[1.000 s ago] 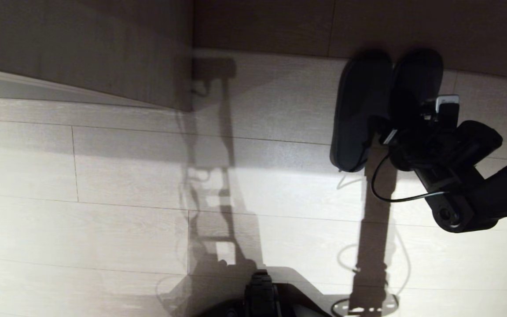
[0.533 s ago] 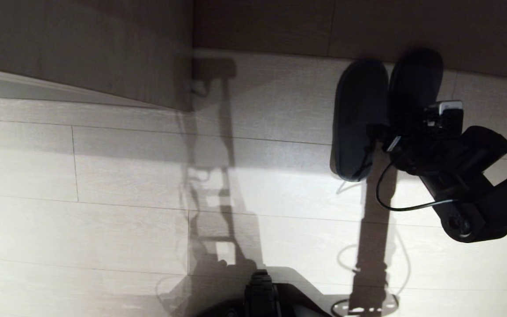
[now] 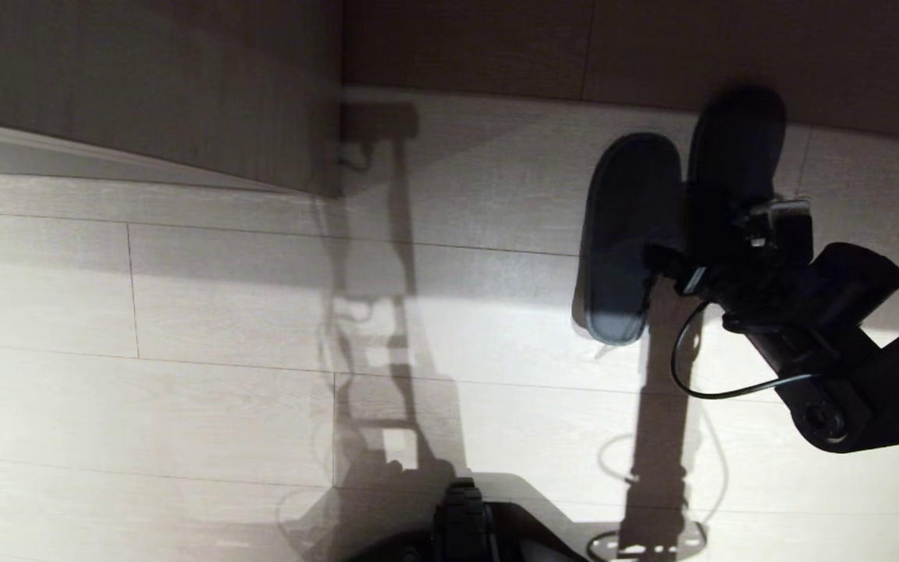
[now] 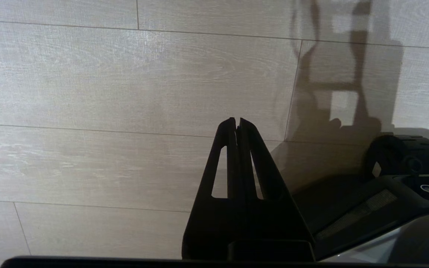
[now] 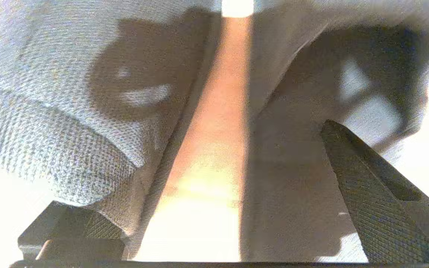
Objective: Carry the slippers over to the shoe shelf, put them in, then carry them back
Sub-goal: Place the slippers on the floor
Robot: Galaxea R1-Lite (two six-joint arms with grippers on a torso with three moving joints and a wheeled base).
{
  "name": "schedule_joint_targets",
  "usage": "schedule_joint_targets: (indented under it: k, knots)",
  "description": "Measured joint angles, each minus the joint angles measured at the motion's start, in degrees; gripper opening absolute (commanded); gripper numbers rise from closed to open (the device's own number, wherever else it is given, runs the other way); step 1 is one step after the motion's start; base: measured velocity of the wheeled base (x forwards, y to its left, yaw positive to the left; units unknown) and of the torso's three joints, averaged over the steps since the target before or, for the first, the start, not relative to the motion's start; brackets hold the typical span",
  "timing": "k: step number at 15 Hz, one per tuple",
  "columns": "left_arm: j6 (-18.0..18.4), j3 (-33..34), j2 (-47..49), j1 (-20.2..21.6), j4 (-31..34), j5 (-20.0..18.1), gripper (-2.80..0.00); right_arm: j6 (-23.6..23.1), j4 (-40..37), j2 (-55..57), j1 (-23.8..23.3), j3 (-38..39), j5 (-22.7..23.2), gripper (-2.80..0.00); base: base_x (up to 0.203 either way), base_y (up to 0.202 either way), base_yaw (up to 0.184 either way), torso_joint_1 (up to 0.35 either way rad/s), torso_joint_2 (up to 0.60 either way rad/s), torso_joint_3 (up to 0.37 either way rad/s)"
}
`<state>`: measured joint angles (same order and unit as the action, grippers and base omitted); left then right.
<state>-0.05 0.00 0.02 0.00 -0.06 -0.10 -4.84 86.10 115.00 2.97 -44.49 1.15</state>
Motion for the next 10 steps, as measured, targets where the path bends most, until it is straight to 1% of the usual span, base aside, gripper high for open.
schedule_joint_targets:
  k: [3,6,8,10]
  knots:
    - [0.0,0.0,0.0,0.0,0.0,0.0,-2.80,-0.3,0.0,-1.7,0.0,2.1,0.7,0.00,0.000,0.000,0.000,0.000,0.00,0.000]
    - [0.0,0.0,0.0,0.0,0.0,0.0,-2.80,-2.6,-0.4,-3.5,0.0,2.9,0.6,0.00,0.000,0.000,0.000,0.000,0.00,0.000]
    - [0.0,0.0,0.0,0.0,0.0,0.0,-2.80,-3.2,-2.5,-4.8,0.0,4.6,0.8,0.00,0.000,0.000,0.000,0.000,0.00,0.000]
    - [0.0,0.0,0.0,0.0,0.0,0.0,-2.80,-3.4,-2.7,-5.6,0.0,6.8,0.9,0.00,0.000,0.000,0.000,0.000,0.00,0.000]
